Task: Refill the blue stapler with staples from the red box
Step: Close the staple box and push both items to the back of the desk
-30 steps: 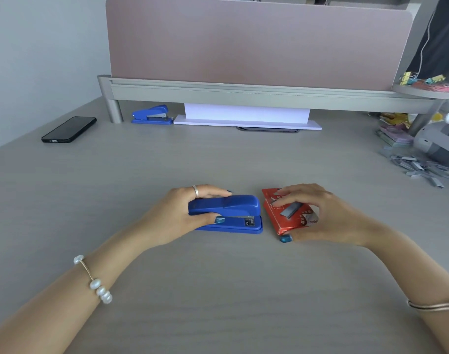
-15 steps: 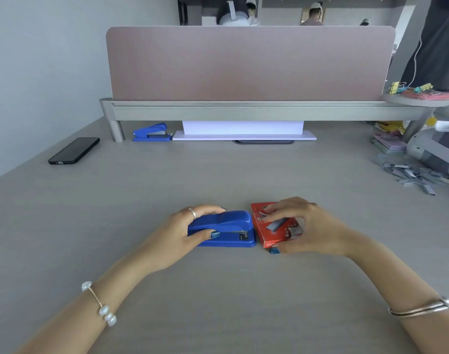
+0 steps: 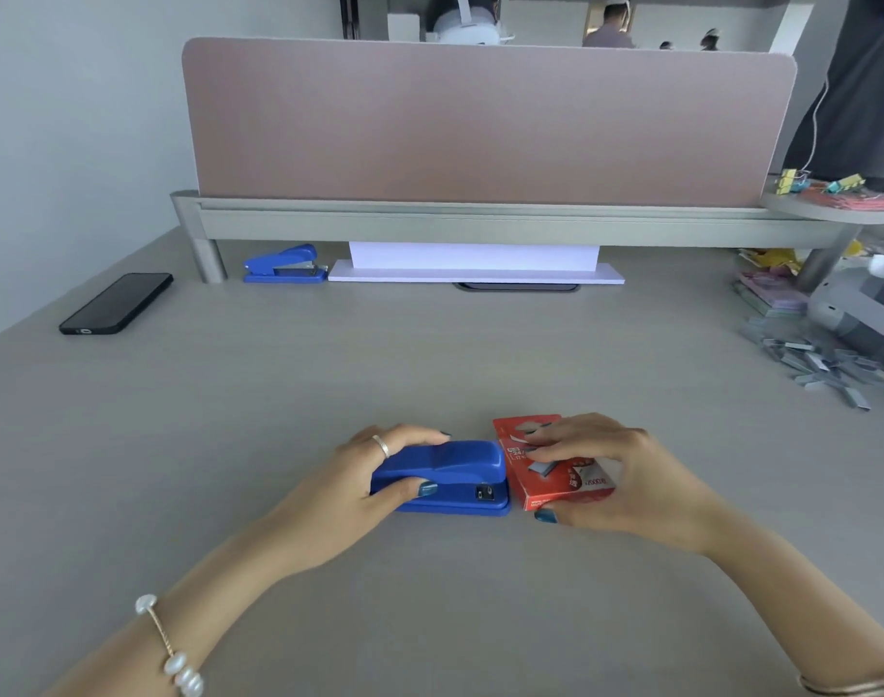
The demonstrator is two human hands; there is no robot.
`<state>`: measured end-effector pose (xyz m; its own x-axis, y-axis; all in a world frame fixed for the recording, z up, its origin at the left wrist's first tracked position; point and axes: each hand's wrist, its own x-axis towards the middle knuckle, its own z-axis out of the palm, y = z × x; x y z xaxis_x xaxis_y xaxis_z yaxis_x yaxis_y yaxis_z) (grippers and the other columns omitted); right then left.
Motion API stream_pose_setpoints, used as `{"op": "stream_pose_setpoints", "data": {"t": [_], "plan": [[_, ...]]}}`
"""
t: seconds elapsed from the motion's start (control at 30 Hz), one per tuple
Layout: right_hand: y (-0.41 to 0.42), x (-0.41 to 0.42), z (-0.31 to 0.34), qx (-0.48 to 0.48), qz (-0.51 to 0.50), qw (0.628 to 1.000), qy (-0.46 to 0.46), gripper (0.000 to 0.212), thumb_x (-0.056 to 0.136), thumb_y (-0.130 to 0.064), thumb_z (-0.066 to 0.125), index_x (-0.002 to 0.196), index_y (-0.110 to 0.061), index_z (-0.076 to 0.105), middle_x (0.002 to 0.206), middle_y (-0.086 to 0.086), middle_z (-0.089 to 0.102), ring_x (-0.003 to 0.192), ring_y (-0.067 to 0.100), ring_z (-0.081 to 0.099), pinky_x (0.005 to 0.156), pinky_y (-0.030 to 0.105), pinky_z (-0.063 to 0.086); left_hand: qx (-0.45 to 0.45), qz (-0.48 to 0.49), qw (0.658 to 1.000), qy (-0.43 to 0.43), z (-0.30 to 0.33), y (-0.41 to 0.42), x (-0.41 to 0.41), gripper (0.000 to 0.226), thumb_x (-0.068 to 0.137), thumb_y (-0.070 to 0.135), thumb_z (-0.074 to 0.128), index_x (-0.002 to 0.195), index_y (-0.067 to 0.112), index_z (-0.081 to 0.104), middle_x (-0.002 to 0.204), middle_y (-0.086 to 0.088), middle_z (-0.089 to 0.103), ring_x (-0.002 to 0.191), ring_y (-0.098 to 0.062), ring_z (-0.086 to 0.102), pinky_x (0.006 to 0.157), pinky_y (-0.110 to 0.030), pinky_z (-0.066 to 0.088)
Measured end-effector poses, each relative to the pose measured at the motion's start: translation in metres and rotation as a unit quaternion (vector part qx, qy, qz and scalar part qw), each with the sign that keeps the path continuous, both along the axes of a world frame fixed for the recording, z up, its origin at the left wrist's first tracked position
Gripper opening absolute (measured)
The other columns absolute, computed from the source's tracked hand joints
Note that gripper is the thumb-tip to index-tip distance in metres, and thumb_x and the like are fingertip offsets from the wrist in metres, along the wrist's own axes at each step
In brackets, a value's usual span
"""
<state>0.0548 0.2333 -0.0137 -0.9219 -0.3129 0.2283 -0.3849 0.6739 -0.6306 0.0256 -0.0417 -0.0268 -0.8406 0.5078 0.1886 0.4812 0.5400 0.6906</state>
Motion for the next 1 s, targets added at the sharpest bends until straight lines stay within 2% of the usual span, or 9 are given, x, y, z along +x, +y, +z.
{"op": "stream_pose_setpoints", "data": {"t": [0.13, 0.33, 0.43, 0.5, 0.57, 0.67, 0.73, 0.87, 1.0], "plan": [[0.004, -0.02, 0.022, -0.027, -0.033, 0.999, 0.006, 0.041, 0.056, -0.016, 0.083, 0.093, -0.029, 0.07, 0.111, -0.026, 0.057, 0.107, -0.015, 0.048, 0.083, -0.002, 0.036, 0.002, 0.0, 1.0, 0.015, 0.011, 0.002, -0.03, 0.039, 0.088, 0.026, 0.057, 0.113, 0.054, 0.048, 0.119, 0.012, 0.059, 0.107, -0.004, 0.054, 0.094, -0.03, 0.044], [0.014, -0.094, 0.049, -0.046, -0.092, 0.994, 0.028, 0.038, 0.057, -0.027, 0.082, 0.093, -0.031, 0.068, 0.111, -0.017, 0.064, 0.105, 0.0, 0.057, 0.094, 0.016, 0.043, 0.082, 0.003, 0.996, 0.042, 0.041, 0.021, -0.096, 0.038, 0.086, 0.007, 0.057, 0.11, 0.037, 0.053, 0.11, 0.024, 0.06, 0.1, 0.012, 0.055, 0.084, -0.005, 0.039], [0.015, -0.134, 0.052, -0.042, -0.113, 0.992, 0.027, 0.039, 0.061, -0.026, 0.082, 0.097, -0.028, 0.067, 0.106, -0.011, 0.064, 0.097, 0.005, 0.058, 0.082, 0.006, 0.042, 0.096, 0.03, 0.993, 0.061, 0.043, 0.03, -0.137, 0.037, 0.086, 0.005, 0.056, 0.109, 0.034, 0.052, 0.107, 0.017, 0.059, 0.091, 0.02, 0.052, 0.079, 0.0, 0.037], [0.014, -0.16, 0.049, -0.029, -0.126, 0.991, 0.03, 0.041, 0.062, -0.027, 0.081, 0.1, -0.026, 0.067, 0.104, -0.01, 0.062, 0.093, 0.006, 0.057, 0.072, -0.005, 0.036, 0.106, 0.048, 0.991, 0.063, 0.042, 0.036, -0.164, 0.034, 0.086, 0.007, 0.057, 0.111, 0.03, 0.053, 0.108, 0.009, 0.06, 0.089, 0.011, 0.056, 0.08, -0.006, 0.041], [0.016, -0.184, 0.043, -0.026, -0.136, 0.99, 0.032, 0.042, 0.063, -0.028, 0.081, 0.102, -0.024, 0.066, 0.105, -0.01, 0.06, 0.09, 0.004, 0.055, 0.067, -0.008, 0.032, 0.114, 0.071, 0.989, 0.062, 0.039, 0.041, -0.188, 0.031, 0.087, 0.009, 0.056, 0.112, 0.028, 0.054, 0.106, 0.0, 0.062, 0.088, -0.011, 0.061, 0.08, -0.023, 0.046], [0.019, -0.212, 0.03, -0.023, -0.155, 0.987, 0.017, 0.044, 0.064, -0.032, 0.08, 0.104, -0.024, 0.066, 0.109, -0.009, 0.058, 0.094, 0.009, 0.052, 0.076, 0.014, 0.039, 0.116, 0.104, 0.986, 0.061, 0.028, 0.048, -0.218, 0.03, 0.086, 0.01, 0.055, 0.11, 0.029, 0.054, 0.103, -0.008, 0.064, 0.085, -0.022, 0.059, 0.07, -0.031, 0.045], [0.022, -0.225, 0.02, -0.022, -0.168, 0.986, 0.008, 0.043, 0.065, -0.032, 0.08, 0.104, -0.023, 0.066, 0.105, -0.006, 0.059, 0.095, 0.013, 0.052, 0.079, 0.023, 0.039, 0.114, 0.122, 0.984, 0.059, 0.017, 0.051, -0.235, 0.03, 0.085, 0.01, 0.055, 0.109, 0.029, 0.054, 0.103, -0.01, 0.064, 0.088, -0.027, 0.06, 0.075, -0.036, 0.048], [0.026, -0.242, 0.001, -0.036, -0.168, 0.985, -0.022, 0.04, 0.066, -0.026, 0.08, 0.102, -0.022, 0.066, 0.103, -0.003, 0.061, 0.089, 0.015, 0.055, 0.077, 0.021, 0.039, 0.099, 0.123, 0.987, 0.03, -0.004, 0.052, -0.25, 0.03, 0.086, 0.009, 0.056, 0.111, 0.026, 0.054, 0.107, -0.001, 0.061, 0.101, -0.023, 0.058, 0.085, -0.035, 0.046], [0.032, -0.25, -0.014, -0.025, -0.166, 0.985, -0.035, 0.04, 0.068, -0.023, 0.078, 0.105, -0.021, 0.063, 0.109, -0.004, 0.059, 0.096, 0.014, 0.053, 0.073, 0.004, 0.037, 0.097, 0.123, 0.987, 0.036, -0.017, 0.051, -0.256, 0.031, 0.087, 0.008, 0.056, 0.115, 0.021, 0.054, 0.117, 0.007, 0.058, 0.114, -0.013, 0.052, 0.092, -0.025, 0.039]]}}
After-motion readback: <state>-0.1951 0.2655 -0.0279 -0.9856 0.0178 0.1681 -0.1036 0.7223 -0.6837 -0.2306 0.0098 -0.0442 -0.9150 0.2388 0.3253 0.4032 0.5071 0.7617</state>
